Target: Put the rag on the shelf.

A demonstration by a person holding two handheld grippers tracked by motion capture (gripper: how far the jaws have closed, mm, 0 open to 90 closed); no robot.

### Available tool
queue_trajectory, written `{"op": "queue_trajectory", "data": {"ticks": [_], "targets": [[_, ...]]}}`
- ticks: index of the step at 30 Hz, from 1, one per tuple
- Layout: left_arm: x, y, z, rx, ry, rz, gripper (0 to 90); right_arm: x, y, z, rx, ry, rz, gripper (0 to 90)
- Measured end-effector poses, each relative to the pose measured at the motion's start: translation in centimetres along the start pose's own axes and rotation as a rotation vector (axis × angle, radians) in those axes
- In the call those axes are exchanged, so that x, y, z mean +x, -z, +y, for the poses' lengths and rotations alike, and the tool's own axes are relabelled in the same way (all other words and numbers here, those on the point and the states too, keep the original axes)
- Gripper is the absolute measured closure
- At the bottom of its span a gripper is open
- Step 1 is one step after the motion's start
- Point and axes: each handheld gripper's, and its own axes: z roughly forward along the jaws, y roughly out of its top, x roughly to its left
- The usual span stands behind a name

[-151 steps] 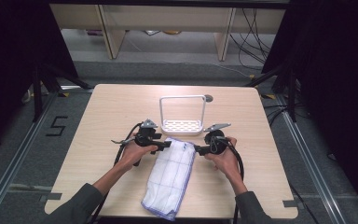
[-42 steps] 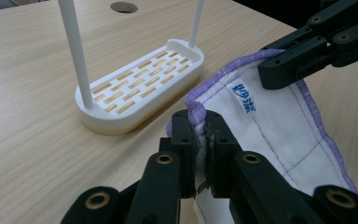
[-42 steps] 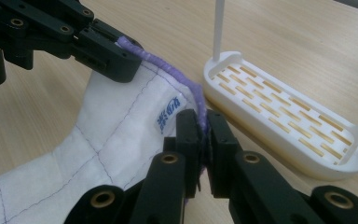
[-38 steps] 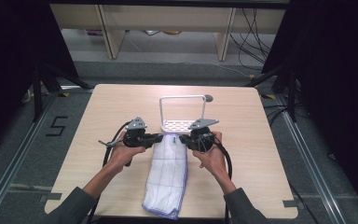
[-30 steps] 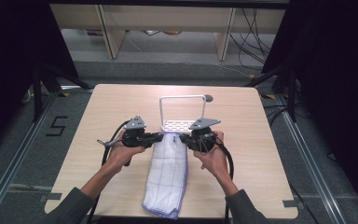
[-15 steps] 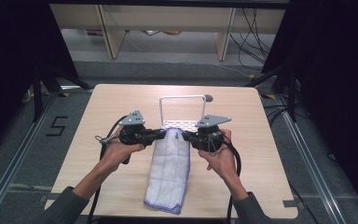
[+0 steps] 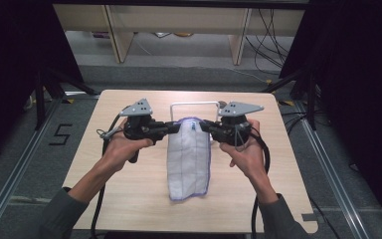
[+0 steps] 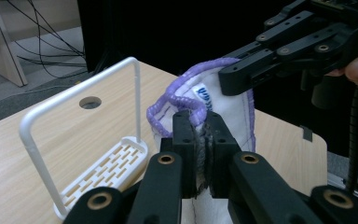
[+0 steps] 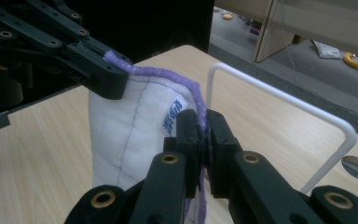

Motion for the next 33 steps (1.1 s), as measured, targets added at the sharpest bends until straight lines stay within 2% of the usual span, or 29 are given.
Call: {"op": "queue_trajectory", "data": {"ticks": [4,5,6,8,11,12,13,14,17,19,22,24,27,28,29,30,33], "targets": [[0.7,-0.1,0.9,0.01,0.008,0.01,84.5,-0.7,0.2,1.0,0.012,-0.015,-0.01,86.1],[1.0,-0.2,1.2,0.013,0.01,0.016,84.5,-1.4,0.2,1.6,0.004,-0.007,-0.013,86.1],[1.2,-0.2,1.5,0.012,0.015,0.021,84.6,-1.4,0.3,1.9,0.007,-0.023,-0.027,86.1],[1.6,-0.4,2.0,0.014,0.027,0.027,84.6,-1.8,0.3,2.2,0.011,-0.011,-0.023,86.1],[2.1,-0.6,3.4,0.021,0.021,0.05,84.6,-2.5,0.4,3.4,0.006,-0.021,-0.036,86.1],[2.1,-0.6,3.4,0.021,0.021,0.05,84.6,-2.5,0.4,3.4,0.006,-0.021,-0.036,86.1],[2.4,-0.6,4.2,0.013,0.016,0.056,84.7,-2.8,0.4,4.0,-0.001,-0.028,-0.04,86.1],[2.4,-0.6,4.2,0.013,0.016,0.056,84.7,-3.0,0.5,4.3,-0.007,-0.016,-0.053,86.1],[2.7,-0.8,5.6,0.007,0.01,0.081,84.7,-3.3,0.6,4.9,-0.013,-0.016,-0.052,86.1],[2.8,-1.0,6.2,0.003,0.009,0.092,84.8,-3.7,0.5,5.6,-0.025,-0.004,-0.078,86.1],[3.2,-1.4,7.0,-0.002,0.016,0.105,84.8,-4.2,0.4,6.2,-0.029,-0.022,-0.081,86.1],[3.5,-1.6,7.4,-0.003,0.026,0.108,84.8,-4.9,0.4,6.8,-0.031,-0.022,-0.094,86.1],[4.0,-2.1,7.8,0.008,0.033,0.119,84.8,-5.2,0.2,7.0,-0.033,-0.034,-0.087,86.1],[4.1,-2.2,7.9,0.005,0.04,0.123,84.8,-5.5,0.2,7.1,-0.033,-0.027,-0.1,86.1],[4.2,-2.4,8.0,-0.002,0.043,0.12,84.8,-5.5,0.1,7.2,-0.036,-0.056,-0.098,86.1],[4.3,-2.6,8.2,0.0,0.045,0.124,84.8,-6.2,-0.2,7.4,-0.037,-0.047,-0.102,86.1],[4.6,-2.7,8.5,0.012,0.048,0.136,84.7,-6.5,-0.5,7.5,-0.038,-0.064,-0.107,86.1]]}}
